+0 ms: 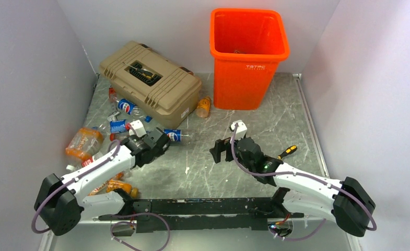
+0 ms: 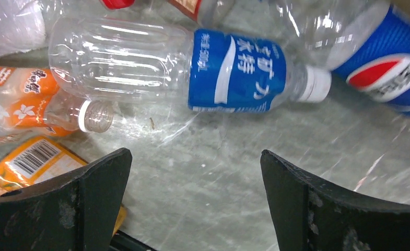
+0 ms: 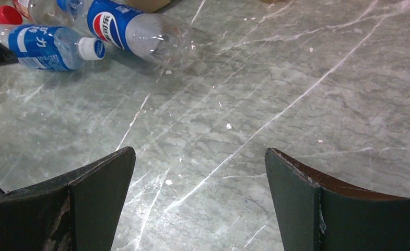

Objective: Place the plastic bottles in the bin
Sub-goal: Pick up the plastic bottle at the center of the board.

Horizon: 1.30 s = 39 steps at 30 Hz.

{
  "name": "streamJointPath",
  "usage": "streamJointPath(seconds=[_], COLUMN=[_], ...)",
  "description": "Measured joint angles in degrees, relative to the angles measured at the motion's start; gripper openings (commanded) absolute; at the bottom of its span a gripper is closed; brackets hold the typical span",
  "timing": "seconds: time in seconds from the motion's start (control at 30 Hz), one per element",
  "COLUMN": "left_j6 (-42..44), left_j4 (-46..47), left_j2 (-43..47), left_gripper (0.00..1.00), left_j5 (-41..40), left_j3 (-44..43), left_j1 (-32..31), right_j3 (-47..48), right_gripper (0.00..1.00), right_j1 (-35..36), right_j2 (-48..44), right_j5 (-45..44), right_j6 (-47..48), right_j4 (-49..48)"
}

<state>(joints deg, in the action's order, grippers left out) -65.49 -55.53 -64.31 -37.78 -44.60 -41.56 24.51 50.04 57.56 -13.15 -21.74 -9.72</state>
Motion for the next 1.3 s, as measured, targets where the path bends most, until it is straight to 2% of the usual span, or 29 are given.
streamJointPath(seconds=[0.1,0.17,0.23,0.37,0.43,0.87,1.0,1.3], left_j6=[-4.5,-6.5,-7.9,-9.2,-10.2,-28.7,-33.0,-37.0], left_j4=[0.2,1.5,5.4,16.5,19.4,16.9,18.5,24.2], left_j2=[0.1,3.2,9.7,29.1,33.3,20.1,14.8,8.2], left_gripper=[0.99,1.0,0.99,0.97,0.97,0.99,0.99,0.89], left_j5=[0.4,0.7,1.2,1.9,1.9,2.5,4.5,9.1], left_j3=[-1.6,-1.3,1.1,11.6,15.0,15.2,15.3,15.8], left_j1=[3.3,4.7,5.0,5.2,5.4,10.3,13.7,20.2], right_j3=[-0.1,-0.2,-0.5,-0.8,-0.8,-0.8,-0.8,-0.8], right_gripper=[1.0,1.0,1.0,0.99,1.0,0.99,0.99,0.99], right_j1=[0.0,0.0,0.0,0.0,0.0,0.0,0.0,0.0], right_j2=[-1.3,-1.9,-2.4,-2.6,-2.6,-2.5,-2.6,-5.2], right_j5=[0.0,0.0,0.0,0.0,0.0,0.7,1.4,1.5], right_j6=[0.0,0.0,0.0,-0.3,-0.4,-0.8,-0.9,-0.9], right_j4=[0.0,0.0,0.0,0.2,0.2,0.2,0.9,3.8])
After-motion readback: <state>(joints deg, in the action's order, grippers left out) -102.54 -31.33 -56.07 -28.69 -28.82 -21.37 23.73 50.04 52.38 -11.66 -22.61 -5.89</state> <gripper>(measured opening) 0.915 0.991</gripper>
